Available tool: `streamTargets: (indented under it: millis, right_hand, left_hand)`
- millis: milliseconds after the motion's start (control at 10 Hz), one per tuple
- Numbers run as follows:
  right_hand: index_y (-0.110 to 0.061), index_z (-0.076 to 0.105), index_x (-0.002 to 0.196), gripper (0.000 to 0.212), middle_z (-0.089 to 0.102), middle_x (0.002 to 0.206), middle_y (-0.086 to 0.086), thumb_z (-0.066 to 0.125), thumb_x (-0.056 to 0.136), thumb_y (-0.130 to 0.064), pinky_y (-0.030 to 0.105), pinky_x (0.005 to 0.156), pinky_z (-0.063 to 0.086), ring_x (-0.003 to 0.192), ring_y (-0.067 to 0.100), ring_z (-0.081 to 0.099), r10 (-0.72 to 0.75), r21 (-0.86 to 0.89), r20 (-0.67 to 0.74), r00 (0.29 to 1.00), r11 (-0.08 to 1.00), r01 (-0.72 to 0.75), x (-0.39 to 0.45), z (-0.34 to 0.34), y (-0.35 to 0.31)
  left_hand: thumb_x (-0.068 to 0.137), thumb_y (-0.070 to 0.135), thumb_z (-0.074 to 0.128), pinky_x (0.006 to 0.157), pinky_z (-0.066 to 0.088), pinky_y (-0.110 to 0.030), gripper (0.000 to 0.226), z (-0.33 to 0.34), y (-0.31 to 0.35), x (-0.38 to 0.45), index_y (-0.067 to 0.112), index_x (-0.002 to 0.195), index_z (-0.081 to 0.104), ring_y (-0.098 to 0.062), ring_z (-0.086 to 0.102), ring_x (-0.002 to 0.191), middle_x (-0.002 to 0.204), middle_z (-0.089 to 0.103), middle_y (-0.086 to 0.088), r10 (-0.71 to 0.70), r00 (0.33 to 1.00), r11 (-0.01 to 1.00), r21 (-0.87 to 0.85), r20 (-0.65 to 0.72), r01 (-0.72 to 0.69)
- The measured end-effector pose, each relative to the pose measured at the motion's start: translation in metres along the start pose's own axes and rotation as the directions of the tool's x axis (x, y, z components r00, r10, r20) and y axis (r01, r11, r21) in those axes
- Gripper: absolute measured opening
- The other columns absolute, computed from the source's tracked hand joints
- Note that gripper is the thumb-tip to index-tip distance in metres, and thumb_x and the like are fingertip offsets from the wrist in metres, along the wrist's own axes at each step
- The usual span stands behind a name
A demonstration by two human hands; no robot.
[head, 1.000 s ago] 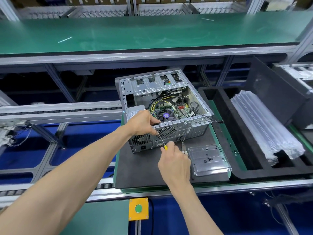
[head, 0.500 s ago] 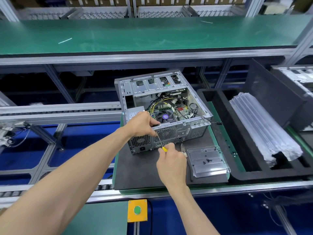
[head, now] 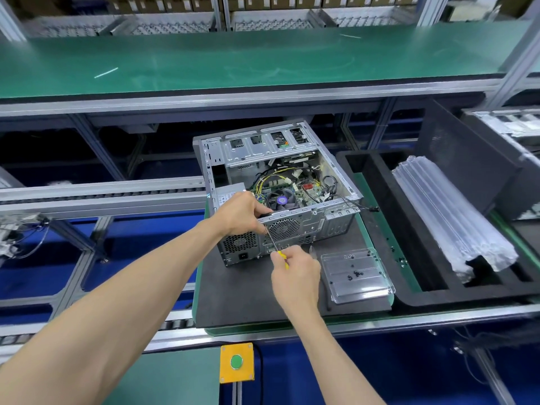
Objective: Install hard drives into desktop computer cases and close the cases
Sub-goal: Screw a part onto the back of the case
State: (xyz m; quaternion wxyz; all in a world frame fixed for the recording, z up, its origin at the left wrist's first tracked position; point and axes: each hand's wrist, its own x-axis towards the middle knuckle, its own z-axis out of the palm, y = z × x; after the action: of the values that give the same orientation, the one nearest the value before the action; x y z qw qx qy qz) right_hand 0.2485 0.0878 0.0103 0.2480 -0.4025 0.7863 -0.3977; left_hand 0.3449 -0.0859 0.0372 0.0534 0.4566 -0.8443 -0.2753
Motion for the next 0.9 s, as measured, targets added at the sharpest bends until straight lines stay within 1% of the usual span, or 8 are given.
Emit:
streamTargets:
  millis: [100,200,400,500,600,700,800,900]
  right_hand:
    - [0.003,0.062,0.081,0.02,0.055,0.055,0.01,0.065,0.094,-0.013,0.021,0.037,0.019,0.036,0.013,0.03,0.421,0.702,0.466,0.778,0.36,-0.615,0.007,-0.009,-0.007]
    - [-0.002,0.064,0.084,0.019,0.064,0.063,0.011,0.068,0.093,-0.018,0.026,0.039,0.035,0.04,0.017,0.044,0.311,0.54,0.271,0.911,0.734,-0.411,0.008,-0.015,-0.008]
    - [-0.01,0.062,0.084,0.017,0.06,0.06,0.005,0.077,0.084,-0.02,0.032,0.042,0.033,0.047,0.03,0.058,-0.533,-0.537,-0.005,0.846,0.715,0.448,0.0,-0.003,0.007]
    - [-0.004,0.065,0.081,0.022,0.058,0.054,0.002,0.063,0.097,-0.019,0.026,0.041,0.028,0.044,0.019,0.045,0.287,0.443,0.172,0.942,0.832,-0.334,0.005,-0.003,-0.004]
    - [0.001,0.061,0.082,0.024,0.054,0.053,0.01,0.06,0.098,-0.015,0.019,0.035,0.017,0.034,0.011,0.027,0.412,0.714,0.516,0.751,0.278,-0.643,0.006,-0.004,-0.009]
    - [-0.007,0.064,0.083,0.02,0.065,0.059,0.006,0.063,0.093,-0.024,0.028,0.047,0.035,0.044,0.018,0.052,0.157,0.277,0.081,0.984,0.945,-0.174,0.0,-0.004,-0.004]
    - [-0.009,0.064,0.089,0.018,0.064,0.065,0.008,0.073,0.087,-0.024,0.032,0.044,0.04,0.051,0.03,0.062,-0.537,-0.577,-0.068,0.841,0.709,0.406,-0.003,0.001,0.01]
    - [-0.008,0.063,0.088,0.017,0.066,0.067,0.01,0.065,0.095,-0.024,0.035,0.053,0.041,0.061,0.032,0.062,-0.201,-0.149,-0.051,0.978,0.97,0.192,0.0,0.004,0.004]
  left_hand:
    - [0.07,0.019,0.086,0.067,0.052,-0.026,0.053,0.0,0.0,0.0,0.02,0.122,0.073,-0.014,0.062,0.072,0.091,0.077,0.001,0.0,1.0,1.0,-0.008,-0.008,-0.001]
    - [0.07,0.02,0.087,0.081,0.058,-0.036,0.054,0.0,0.0,0.0,0.017,0.122,0.073,-0.016,0.061,0.081,0.095,0.077,-0.006,-0.003,1.0,1.0,-0.021,0.0,0.003]
    - [0.069,0.022,0.088,0.07,0.054,-0.026,0.054,0.0,-0.002,0.002,0.018,0.121,0.074,-0.008,0.055,0.071,0.087,0.072,0.003,0.0,1.0,1.0,-0.006,-0.001,0.0]
    - [0.069,0.021,0.089,0.052,0.037,-0.008,0.054,0.001,-0.003,0.002,0.018,0.12,0.074,0.011,0.051,0.057,0.098,0.078,0.001,0.005,1.0,1.0,-0.005,-0.006,-0.005]
    - [0.069,0.02,0.089,0.054,0.036,-0.006,0.052,0.002,-0.003,0.002,0.017,0.119,0.075,0.011,0.053,0.061,0.102,0.078,0.002,0.008,1.0,1.0,-0.009,-0.015,-0.008]
    - [0.069,0.019,0.089,0.057,0.04,-0.007,0.051,0.001,-0.002,0.0,0.015,0.118,0.075,0.012,0.058,0.066,0.099,0.078,0.003,0.021,1.0,1.0,-0.001,-0.009,-0.021]
    - [0.07,0.021,0.089,0.076,0.053,-0.025,0.053,0.0,0.0,0.0,0.016,0.121,0.073,-0.011,0.069,0.092,0.11,0.077,0.002,0.021,1.0,1.0,0.012,-0.007,-0.021]
    - [0.07,0.021,0.089,0.077,0.054,-0.027,0.055,0.001,-0.002,0.001,0.016,0.122,0.073,-0.016,0.069,0.094,0.108,0.077,0.001,0.018,1.0,1.0,0.01,-0.014,-0.018]
